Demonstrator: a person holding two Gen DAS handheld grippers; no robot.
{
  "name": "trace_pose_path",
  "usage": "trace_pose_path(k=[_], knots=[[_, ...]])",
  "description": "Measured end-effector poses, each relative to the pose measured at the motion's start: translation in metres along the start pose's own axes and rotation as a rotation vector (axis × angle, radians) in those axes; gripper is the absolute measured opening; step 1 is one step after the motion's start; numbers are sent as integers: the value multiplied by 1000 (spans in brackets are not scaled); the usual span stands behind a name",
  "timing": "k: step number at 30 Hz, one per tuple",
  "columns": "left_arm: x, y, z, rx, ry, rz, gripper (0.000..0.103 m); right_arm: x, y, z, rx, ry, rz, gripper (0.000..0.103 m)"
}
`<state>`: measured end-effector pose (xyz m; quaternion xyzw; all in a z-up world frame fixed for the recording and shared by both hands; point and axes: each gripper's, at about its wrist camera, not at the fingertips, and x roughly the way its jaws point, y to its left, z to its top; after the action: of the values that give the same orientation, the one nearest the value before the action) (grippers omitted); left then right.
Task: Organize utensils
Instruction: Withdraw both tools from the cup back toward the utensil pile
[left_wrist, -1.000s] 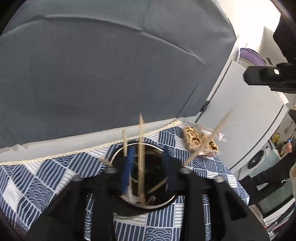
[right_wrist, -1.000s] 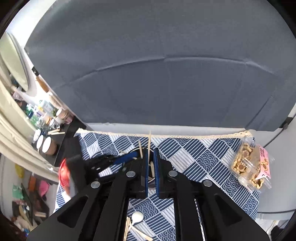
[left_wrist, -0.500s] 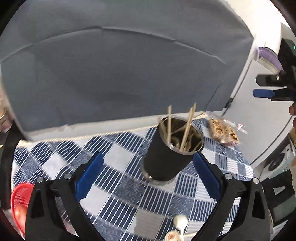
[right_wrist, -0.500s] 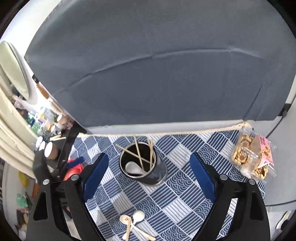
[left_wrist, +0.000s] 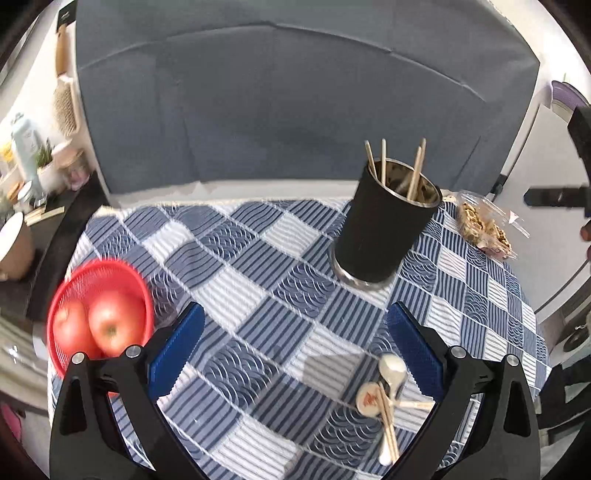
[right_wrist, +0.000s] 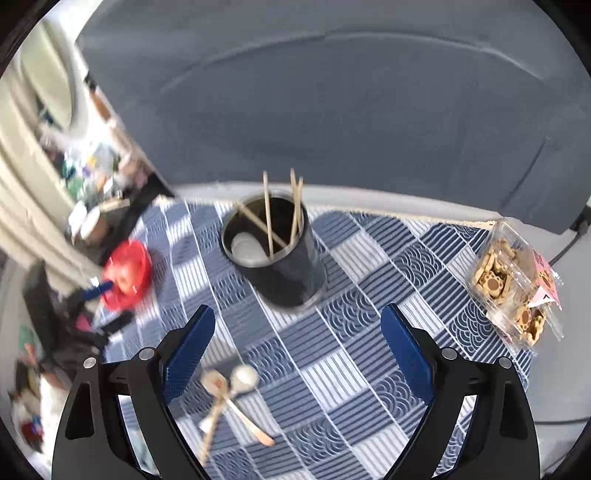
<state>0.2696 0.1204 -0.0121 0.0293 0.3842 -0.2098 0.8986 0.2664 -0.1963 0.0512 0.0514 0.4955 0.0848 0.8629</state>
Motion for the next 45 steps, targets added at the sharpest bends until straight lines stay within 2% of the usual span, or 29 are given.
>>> trace_pose_path(k=[6, 21, 29, 34, 38, 41, 45], knots=[[-3, -12, -33, -14, 35, 71, 97, 17, 2, -32, -54, 61, 3, 87], [-5, -52, -119, -115, 166, 148, 97, 34, 7, -95, -193, 155, 68, 87], [2, -76, -160, -132, 220, 170, 97, 48, 1, -132, -260, 219, 60, 87], [12, -82, -173, -136, 263, 176, 97, 56, -2, -149, -285, 255, 56, 87], [23, -86, -181, -136, 306, 153, 97, 64, -5, -158, -279, 271, 66, 87], [28, -92, -184, -87, 323, 191, 97, 70, -8, -165, -251, 286, 80, 87], [31, -90, -187, -92, 339, 208, 97, 75, -7, -176, -252, 305, 87, 87]])
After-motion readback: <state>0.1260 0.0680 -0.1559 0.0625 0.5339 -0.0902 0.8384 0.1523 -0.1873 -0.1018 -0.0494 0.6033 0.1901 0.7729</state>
